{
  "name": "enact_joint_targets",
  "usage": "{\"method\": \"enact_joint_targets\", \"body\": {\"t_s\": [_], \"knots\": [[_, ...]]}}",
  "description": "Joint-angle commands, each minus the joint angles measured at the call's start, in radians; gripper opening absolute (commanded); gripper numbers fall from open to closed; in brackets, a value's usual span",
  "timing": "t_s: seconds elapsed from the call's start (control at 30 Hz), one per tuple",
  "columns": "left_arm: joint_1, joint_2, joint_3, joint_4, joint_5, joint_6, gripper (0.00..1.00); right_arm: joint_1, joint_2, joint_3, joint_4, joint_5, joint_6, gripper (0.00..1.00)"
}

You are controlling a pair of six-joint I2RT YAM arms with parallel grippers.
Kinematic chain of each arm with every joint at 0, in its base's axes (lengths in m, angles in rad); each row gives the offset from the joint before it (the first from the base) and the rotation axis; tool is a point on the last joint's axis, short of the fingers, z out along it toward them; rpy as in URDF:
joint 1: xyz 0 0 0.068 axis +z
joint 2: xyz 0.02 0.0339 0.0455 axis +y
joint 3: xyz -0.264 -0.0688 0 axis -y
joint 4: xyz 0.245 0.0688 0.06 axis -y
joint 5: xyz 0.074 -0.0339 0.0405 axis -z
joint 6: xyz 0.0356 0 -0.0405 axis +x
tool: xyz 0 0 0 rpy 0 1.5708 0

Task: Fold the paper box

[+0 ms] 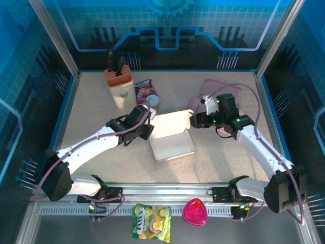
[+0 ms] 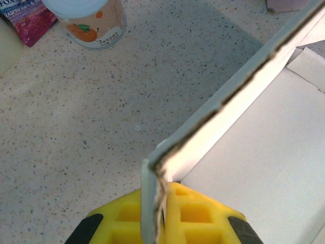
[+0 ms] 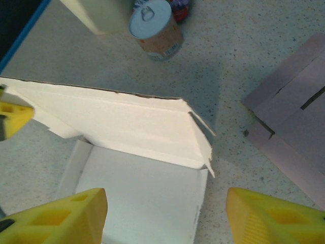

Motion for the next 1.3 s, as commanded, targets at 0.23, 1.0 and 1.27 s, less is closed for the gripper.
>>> {"method": "enact_joint_targets", "body": {"t_s": [0.23,1.0,1.27], "knots": [[0.036,0.001,-0.015,0.021,0.004,0.075,0.00,0.046,0.197,0.083,0.022,0.043,-0.103,0.53],[0.048,0.053,0.000,0.065,-0.048,-0.021,0.00,0.110,0.265,0.122,0.030,0.197,-0.072,0.07],[0.048,0.132,0.078,0.030,-0.129,-0.237,0.00,0.186,0.262,0.172,-0.004,0.365,0.035,0.00]]}}
